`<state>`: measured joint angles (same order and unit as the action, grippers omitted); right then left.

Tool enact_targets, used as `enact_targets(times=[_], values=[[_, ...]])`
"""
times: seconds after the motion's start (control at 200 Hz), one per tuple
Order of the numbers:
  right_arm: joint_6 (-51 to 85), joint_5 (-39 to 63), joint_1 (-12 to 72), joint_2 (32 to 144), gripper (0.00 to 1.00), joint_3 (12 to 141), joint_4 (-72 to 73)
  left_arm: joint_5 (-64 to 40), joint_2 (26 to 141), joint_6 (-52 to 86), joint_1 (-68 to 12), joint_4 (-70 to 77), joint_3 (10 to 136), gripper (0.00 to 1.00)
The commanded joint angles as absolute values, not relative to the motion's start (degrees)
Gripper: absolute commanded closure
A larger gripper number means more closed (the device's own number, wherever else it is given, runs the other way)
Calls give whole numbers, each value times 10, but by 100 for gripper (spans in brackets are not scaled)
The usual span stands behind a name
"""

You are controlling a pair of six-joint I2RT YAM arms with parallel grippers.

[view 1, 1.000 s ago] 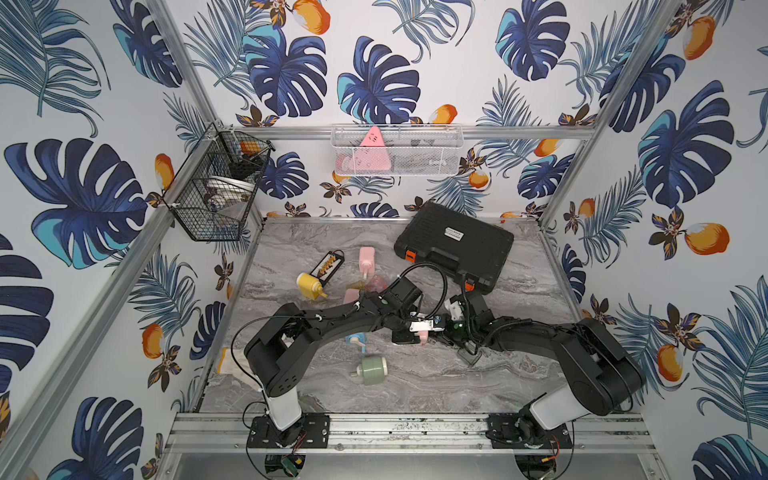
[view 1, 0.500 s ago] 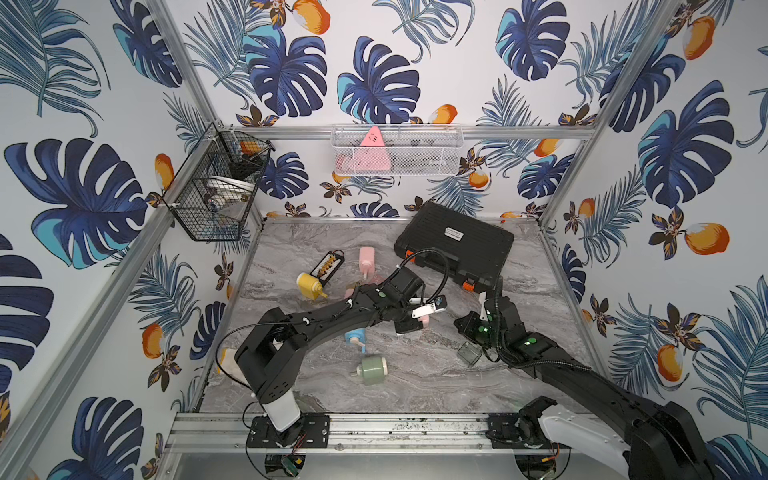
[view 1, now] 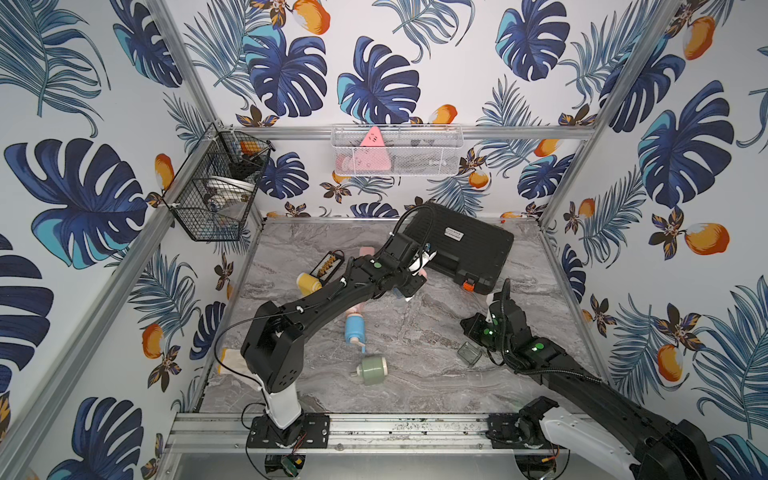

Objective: Put the tray back into the pencil sharpener
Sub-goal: Place the pencil sharpener at the center of the board.

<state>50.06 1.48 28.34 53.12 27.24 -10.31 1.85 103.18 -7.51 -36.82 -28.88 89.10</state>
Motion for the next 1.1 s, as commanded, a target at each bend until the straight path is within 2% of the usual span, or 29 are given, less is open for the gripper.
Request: enact_targets(times=[0.0, 0.315, 0.596, 1.091], values=[[495, 3, 283, 524, 86, 273, -123, 46, 1068, 9, -346, -346, 950, 100], [483, 5, 283, 525, 84, 283, -141, 31, 1207, 136, -278, -491, 1147, 100], [471, 1, 282, 534, 84, 293, -146, 76, 1321, 183, -265, -549, 1293, 100], [450, -7, 282, 541, 84, 307, -158, 143, 1403, 219, -264, -517, 1340, 100]])
